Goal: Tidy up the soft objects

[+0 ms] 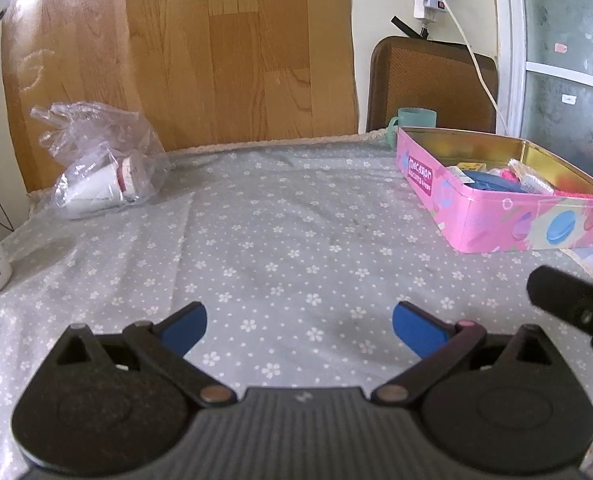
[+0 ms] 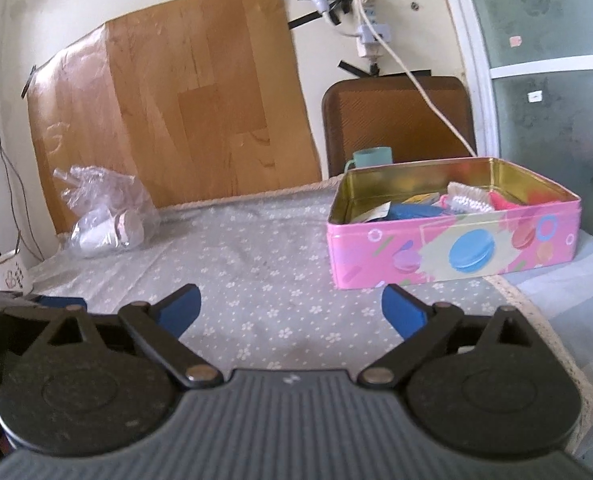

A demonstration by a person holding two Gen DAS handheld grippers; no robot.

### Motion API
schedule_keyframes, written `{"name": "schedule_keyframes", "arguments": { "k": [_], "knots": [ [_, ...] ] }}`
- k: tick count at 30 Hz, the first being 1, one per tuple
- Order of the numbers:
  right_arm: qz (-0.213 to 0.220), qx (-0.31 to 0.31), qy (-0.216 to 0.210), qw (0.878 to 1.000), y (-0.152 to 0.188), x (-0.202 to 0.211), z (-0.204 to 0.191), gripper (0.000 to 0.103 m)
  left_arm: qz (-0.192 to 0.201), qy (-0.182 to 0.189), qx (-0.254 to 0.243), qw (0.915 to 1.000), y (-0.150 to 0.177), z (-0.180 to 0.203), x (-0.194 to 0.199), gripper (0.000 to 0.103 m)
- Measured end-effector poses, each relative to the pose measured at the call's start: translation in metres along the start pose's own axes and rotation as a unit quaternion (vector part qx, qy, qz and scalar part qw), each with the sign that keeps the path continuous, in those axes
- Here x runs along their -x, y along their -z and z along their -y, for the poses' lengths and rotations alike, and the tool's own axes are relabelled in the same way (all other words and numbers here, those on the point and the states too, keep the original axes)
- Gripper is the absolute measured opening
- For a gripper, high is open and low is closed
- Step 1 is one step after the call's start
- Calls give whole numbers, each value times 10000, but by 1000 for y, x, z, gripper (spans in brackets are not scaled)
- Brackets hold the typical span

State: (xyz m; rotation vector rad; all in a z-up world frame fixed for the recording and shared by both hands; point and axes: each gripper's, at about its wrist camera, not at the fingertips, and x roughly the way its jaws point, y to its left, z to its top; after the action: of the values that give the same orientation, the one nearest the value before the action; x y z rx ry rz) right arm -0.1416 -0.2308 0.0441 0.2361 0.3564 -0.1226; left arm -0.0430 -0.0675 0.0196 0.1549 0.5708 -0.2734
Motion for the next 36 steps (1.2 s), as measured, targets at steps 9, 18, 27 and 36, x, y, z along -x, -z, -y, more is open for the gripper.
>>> {"name": "schedule_keyframes", "arguments": {
  "k": [9,18,27,36],
  "knots": [
    [242,-142,94,9996,-5,14,8,99,129,3,-143,9998,0,11,12,103],
    [393,-436,297,9978,-10,21,23,99,140,122,-229,9996,-2,22,18,103],
    [465,-708,466,9953,-12,25,36,100,177,247,-394,9988,-2,35,22,103],
    [536,-813,579,9936,-10,27,39,100,120,472,-542,9973,0,48,26,103]
  ]
}}
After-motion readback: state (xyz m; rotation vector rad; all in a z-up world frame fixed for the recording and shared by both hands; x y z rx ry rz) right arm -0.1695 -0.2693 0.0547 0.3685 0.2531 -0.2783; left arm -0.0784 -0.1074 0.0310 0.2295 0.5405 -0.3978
